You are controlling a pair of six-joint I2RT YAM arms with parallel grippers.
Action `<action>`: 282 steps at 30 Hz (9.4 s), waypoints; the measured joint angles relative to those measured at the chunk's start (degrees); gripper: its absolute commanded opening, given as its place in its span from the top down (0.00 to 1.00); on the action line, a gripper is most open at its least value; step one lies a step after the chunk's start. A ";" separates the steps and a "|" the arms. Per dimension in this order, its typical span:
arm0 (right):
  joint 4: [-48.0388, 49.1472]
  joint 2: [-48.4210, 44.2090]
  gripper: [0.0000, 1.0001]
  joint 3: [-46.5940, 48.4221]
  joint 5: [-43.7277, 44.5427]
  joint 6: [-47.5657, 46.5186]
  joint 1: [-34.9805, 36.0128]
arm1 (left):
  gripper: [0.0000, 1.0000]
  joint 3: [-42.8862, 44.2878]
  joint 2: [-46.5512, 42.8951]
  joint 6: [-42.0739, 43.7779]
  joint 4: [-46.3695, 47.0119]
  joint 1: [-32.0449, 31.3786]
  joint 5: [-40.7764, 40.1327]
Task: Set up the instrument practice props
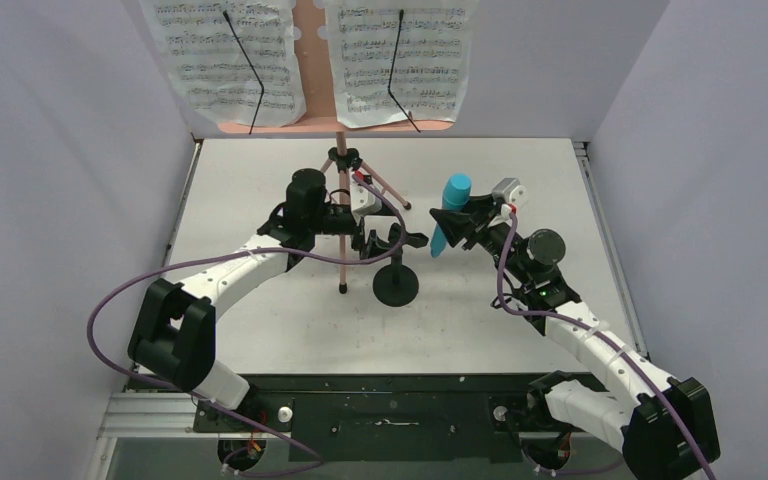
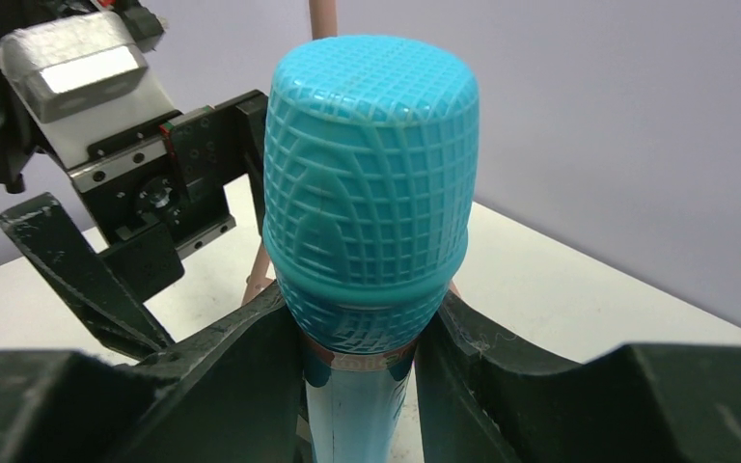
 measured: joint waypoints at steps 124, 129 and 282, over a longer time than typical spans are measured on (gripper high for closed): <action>5.99 3.69 0.10 -3.48 3.08 -1.44 6.49 | 0.04 -13.00 -8.92 -9.44 20.35 2.32 -11.89; 3.06 1.29 0.10 -4.37 4.00 -1.68 6.49 | 0.04 -17.16 -9.88 -12.81 23.89 2.32 -16.24; 26.64 34.10 0.10 -20.15 29.57 -8.52 -21.07 | 0.04 -48.85 -2.21 -20.48 53.79 33.07 -43.52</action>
